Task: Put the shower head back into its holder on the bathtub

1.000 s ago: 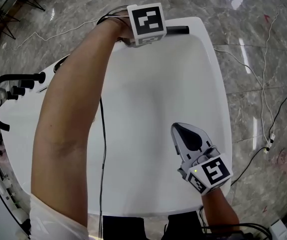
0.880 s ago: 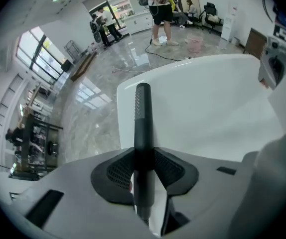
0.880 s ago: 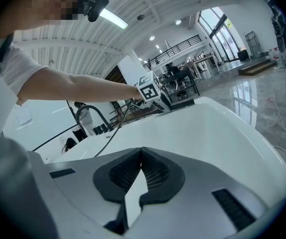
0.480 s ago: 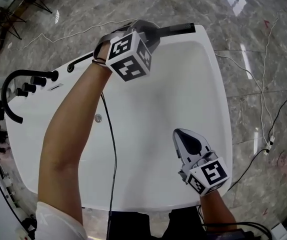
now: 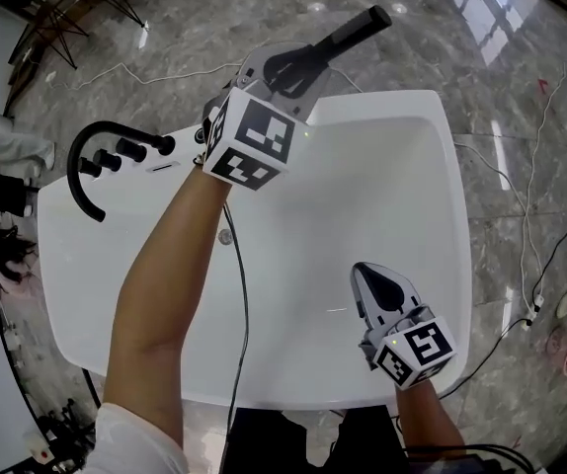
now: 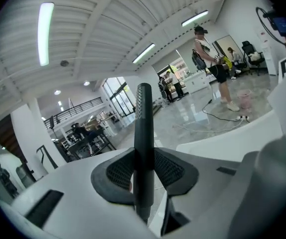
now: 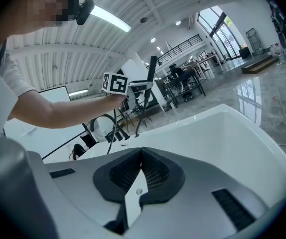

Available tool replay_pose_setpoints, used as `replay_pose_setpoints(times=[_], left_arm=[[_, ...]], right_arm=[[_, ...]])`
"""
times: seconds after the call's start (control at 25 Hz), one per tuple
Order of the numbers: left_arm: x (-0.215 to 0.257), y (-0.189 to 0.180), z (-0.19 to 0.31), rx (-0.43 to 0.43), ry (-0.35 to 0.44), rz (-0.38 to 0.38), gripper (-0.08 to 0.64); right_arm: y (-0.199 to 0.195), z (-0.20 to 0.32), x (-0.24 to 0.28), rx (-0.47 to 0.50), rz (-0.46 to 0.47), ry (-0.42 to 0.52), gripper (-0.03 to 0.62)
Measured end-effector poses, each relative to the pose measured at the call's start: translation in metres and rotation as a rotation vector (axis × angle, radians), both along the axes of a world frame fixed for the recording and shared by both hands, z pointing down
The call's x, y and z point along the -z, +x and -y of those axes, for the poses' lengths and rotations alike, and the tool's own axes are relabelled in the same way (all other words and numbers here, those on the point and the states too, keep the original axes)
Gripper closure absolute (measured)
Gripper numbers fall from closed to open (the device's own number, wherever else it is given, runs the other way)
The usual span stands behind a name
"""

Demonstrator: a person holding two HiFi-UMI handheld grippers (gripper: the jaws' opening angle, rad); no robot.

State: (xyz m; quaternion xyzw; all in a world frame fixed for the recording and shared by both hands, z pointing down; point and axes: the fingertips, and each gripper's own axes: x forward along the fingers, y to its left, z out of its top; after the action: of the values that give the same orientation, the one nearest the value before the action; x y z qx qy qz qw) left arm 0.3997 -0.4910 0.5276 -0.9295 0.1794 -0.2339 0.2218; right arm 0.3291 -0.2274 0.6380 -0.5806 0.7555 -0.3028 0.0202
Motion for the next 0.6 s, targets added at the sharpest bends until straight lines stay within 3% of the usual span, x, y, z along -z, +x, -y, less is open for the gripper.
replay_pose_setpoints(times=[0.2,0.6], left_arm=[[0.052,-0.061,0.019,0.072,-0.007,-0.098,0.431],[0.114,-0.178,0.053,0.254,-0.028,-0.375,0.431]], right_arm=[[-0.033,0.012,0.029,0.018,0.0,-0.001,0.581],[-0.098,0.039,0.06,0.063,0.015,0.03,0.581]])
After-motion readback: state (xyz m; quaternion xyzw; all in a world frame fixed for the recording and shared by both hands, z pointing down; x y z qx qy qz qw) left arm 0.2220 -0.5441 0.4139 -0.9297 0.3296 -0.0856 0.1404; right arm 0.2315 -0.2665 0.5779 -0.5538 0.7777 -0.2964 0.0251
